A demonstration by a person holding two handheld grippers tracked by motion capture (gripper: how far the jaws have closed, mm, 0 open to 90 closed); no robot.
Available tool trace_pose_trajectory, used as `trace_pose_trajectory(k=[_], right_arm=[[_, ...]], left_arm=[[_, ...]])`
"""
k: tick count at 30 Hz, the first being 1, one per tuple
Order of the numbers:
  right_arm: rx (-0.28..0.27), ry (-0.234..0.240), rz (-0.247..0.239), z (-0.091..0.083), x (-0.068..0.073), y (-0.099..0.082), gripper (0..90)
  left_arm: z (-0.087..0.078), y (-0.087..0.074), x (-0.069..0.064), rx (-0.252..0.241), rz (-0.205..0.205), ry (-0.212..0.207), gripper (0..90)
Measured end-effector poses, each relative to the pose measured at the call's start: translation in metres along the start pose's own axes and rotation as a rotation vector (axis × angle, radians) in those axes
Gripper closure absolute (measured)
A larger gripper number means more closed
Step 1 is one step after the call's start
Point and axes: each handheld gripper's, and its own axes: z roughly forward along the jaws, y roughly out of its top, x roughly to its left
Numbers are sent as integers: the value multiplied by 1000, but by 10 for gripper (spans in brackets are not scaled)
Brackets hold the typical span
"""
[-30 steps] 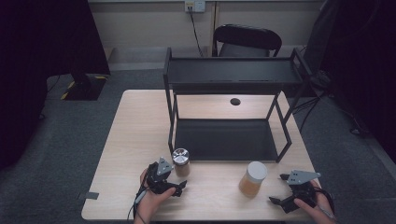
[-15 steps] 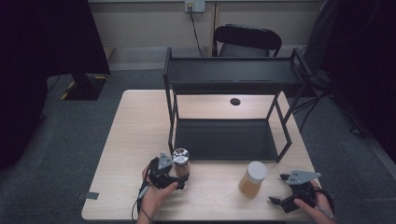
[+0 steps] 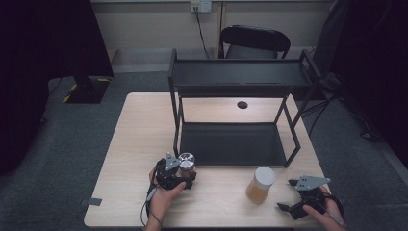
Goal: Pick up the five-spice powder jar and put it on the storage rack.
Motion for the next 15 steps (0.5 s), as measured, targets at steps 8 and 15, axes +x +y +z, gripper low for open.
trace_pose_trajectory(k=[8, 15], right_arm=[[0, 0, 0, 0, 0, 0, 0], [0, 0, 0, 0, 0, 0, 0]], left_arm=[[-1, -1, -7, -2, -8, 23, 101], [-3, -1, -14, -2, -21, 47, 120]])
